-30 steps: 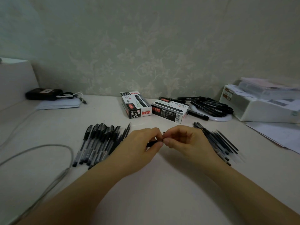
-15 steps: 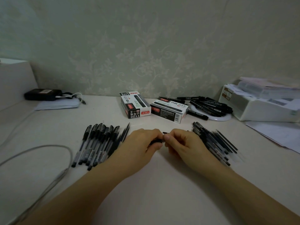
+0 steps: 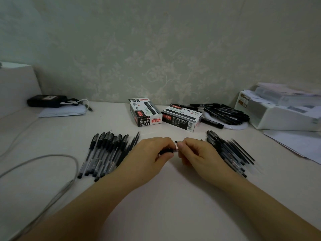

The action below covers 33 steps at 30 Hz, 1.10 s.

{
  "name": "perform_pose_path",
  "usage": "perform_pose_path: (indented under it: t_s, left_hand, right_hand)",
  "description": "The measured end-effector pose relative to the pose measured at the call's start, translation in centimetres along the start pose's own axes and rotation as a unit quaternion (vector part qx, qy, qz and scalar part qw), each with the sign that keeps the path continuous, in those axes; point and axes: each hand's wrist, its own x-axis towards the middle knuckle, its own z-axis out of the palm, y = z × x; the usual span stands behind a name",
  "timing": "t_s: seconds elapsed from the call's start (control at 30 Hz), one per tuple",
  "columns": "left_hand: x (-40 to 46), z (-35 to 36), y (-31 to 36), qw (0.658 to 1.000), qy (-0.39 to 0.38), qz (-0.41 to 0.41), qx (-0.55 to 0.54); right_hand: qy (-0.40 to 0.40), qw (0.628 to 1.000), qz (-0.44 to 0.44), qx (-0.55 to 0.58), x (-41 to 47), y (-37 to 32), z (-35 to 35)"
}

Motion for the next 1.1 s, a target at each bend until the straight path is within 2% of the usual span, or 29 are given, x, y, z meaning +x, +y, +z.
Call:
perform_pose_path:
  t_s: [0.53, 1.0, 1.1]
  left_hand:
    - [-0.09, 0.06, -0.18, 0.999, 0.004, -0.036, -0.015]
    - [-0.08, -0.04, 0.13, 0.998, 0.025, -0.035, -0.036]
    - [-0.08, -0.05, 0.27, 0.998, 0.024, -0.028, -0.044]
  right_hand:
    - [-0.021, 1.0, -0.011, 0.001, 0.07, -0.07, -0.01]
    - [-0.038, 0.999, -0.009, -0.001, -0.1, -0.38, -0.03]
    - [-0.04, 0.999, -0.007, 0.027, -0.1, -0.44, -0.06]
